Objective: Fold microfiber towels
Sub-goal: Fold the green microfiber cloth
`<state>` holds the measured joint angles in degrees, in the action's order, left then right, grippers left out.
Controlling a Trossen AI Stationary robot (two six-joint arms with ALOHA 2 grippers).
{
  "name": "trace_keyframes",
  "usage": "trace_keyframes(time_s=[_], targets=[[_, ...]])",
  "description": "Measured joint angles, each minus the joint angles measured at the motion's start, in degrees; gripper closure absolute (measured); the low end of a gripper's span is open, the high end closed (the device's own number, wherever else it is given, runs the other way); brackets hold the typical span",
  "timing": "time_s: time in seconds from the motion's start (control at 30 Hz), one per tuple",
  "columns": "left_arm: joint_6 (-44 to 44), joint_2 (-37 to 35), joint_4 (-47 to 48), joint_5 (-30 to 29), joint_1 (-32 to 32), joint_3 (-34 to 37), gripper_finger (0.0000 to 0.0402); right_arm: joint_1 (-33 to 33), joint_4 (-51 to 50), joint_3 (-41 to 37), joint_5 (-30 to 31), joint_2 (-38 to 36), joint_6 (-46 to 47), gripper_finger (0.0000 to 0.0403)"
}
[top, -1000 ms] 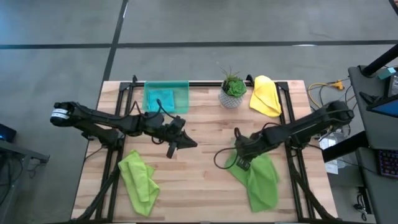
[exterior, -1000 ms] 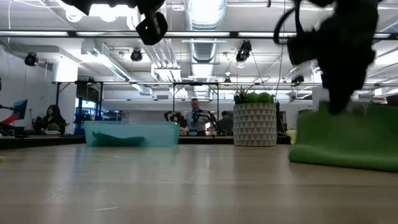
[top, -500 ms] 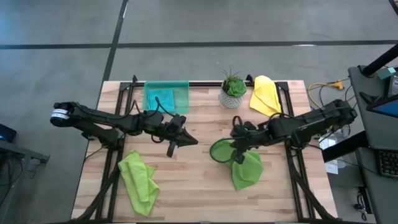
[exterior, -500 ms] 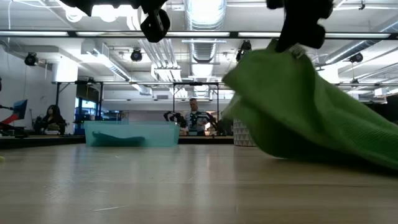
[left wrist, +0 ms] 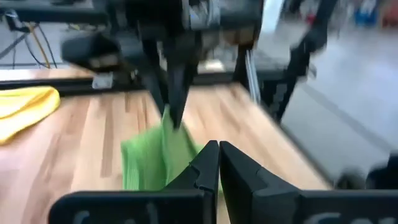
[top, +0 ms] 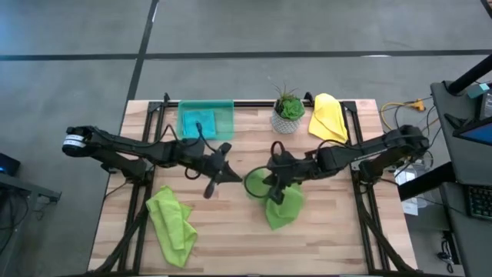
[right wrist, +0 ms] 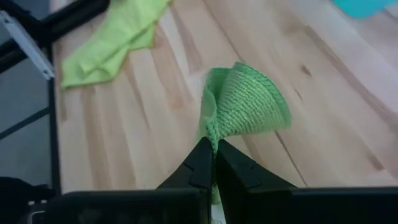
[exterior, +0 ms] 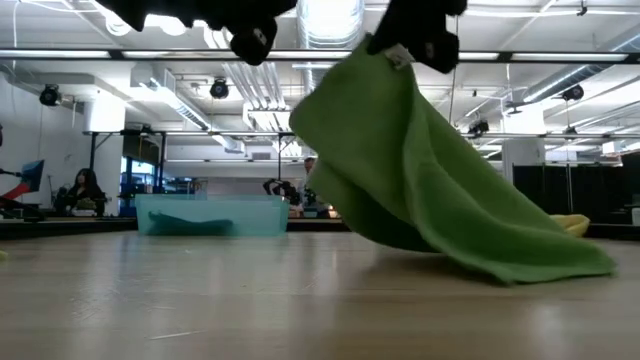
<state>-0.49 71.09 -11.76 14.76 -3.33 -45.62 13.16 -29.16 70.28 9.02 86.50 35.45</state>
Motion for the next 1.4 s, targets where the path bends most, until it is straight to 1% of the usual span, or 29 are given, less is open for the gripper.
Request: trace_keyframes(time_s=[0.17,0.3,0.33,0.47,0.63,0.73,1.0,1.1,1.17,1.23,1.3,1.33,1.4], targets=[[8.21,0.02,8.16,0.73,0.0,-0.64,0.0402,-0.16,-0.64,4.57,-0.16,1.39,-2.36,0.0394],[11.76,0.02,9.84,0.52,0.0,-0.22,0.0402,-0.19,-0.63,7.92,-0.13,2.29,-3.01,0.0394],[12.67,0.02,9.82,-0.37,0.0,-0.14,0.0402,-0.19,-0.67,8.66,-0.15,2.55,-3.16,0.0394],[13.35,0.02,9.83,-6.14,0.08,-0.26,0.0402,-0.17,-1.58,10.75,-0.39,3.27,-3.78,0.0394],[13.33,0.02,10.1,-6.43,0.39,-0.52,0.0396,-0.18,-4.83,12.01,-0.58,4.36,-3.2,0.0394],[13.18,0.02,12.02,-6.21,0.39,-0.34,0.0368,-0.19,-4.98,12.23,-1.54,4.5,-3.02,0.0394],[12.83,0.56,13.85,-5.65,0.58,-0.2,0.0259,-0.2,-4.89,12.45,-2.01,4.44,-2.93,0.0394],[12.81,1.36,13.56,-5.61,0.73,-0.66,0.0233,-0.21,-4.88,12.57,-3.09,4.46,-2.93,0.0394],[12.78,2.34,13.38,-5.12,0.72,-1.01,0.0225,-0.19,-4.9,12.57,-3.25,4.46,-2.93,0.0394],[12.69,3.9,13.46,-4.1,0.72,-1.48,0.0224,-0.19,-4.88,12.57,-3.26,4.46,-2.96,0.0394],[12.27,4.92,13.91,-2.38,0.72,-1.57,0.0237,-0.19,-4.9,12.57,-3.28,4.46,-2.96,0.0394],[11.45,5.34,13.9,-1.49,0.72,-1.74,0.025,-0.19,-4.9,12.57,-3.28,4.46,-3.0,0.0394],[10.33,5.85,13.74,-0.47,0.7,-2.25,0.0289,-0.19,-4.89,12.57,-3.28,4.46,-3.33,0.0394]])
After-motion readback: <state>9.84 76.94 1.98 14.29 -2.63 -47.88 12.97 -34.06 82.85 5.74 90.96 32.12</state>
